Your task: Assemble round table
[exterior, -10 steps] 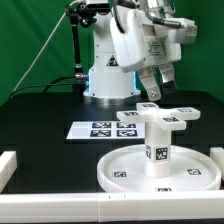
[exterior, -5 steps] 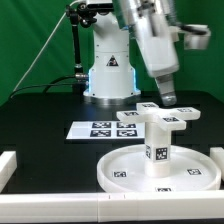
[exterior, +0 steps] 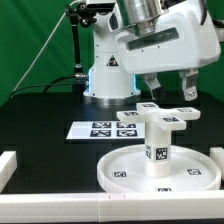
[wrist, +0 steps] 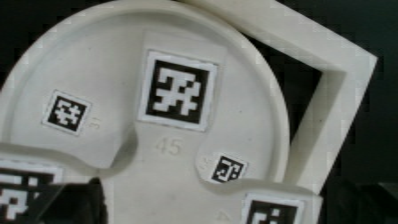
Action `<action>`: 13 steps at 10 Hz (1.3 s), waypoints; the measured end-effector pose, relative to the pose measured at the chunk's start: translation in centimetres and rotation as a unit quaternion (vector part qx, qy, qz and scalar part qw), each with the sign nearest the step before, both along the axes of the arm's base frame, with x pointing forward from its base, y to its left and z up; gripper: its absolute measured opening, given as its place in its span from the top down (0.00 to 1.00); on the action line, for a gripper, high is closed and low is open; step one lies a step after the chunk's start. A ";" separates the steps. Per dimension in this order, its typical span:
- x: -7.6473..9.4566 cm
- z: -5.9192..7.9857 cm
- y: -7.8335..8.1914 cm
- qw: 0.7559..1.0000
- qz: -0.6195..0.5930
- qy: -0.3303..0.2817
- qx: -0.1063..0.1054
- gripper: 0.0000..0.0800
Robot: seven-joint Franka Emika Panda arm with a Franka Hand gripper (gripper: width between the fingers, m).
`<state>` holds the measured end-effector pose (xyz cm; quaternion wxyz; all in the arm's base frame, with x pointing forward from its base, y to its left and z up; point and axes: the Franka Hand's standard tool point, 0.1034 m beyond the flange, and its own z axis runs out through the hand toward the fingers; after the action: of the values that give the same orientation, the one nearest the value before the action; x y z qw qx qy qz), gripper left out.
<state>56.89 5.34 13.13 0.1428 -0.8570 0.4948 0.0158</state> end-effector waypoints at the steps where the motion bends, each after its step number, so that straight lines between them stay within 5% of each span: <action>1: 0.0 0.0 0.0 1.000 0.025 -0.007 -0.003 0.19; 5: 0.3 0.3 0.1 0.947 0.314 -0.051 -0.050 0.19; 10: 0.4 0.0 0.0 0.877 0.469 -0.084 -0.061 0.19; 13: 0.4 0.0 -0.1 0.773 0.620 -0.098 -0.093 0.19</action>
Offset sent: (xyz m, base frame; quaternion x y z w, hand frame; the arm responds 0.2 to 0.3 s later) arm 0.0084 -0.0008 0.0063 -0.0517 -0.0114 -0.3148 0.9477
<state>57.25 5.21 13.15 0.0698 -0.9840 -0.1616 -0.0290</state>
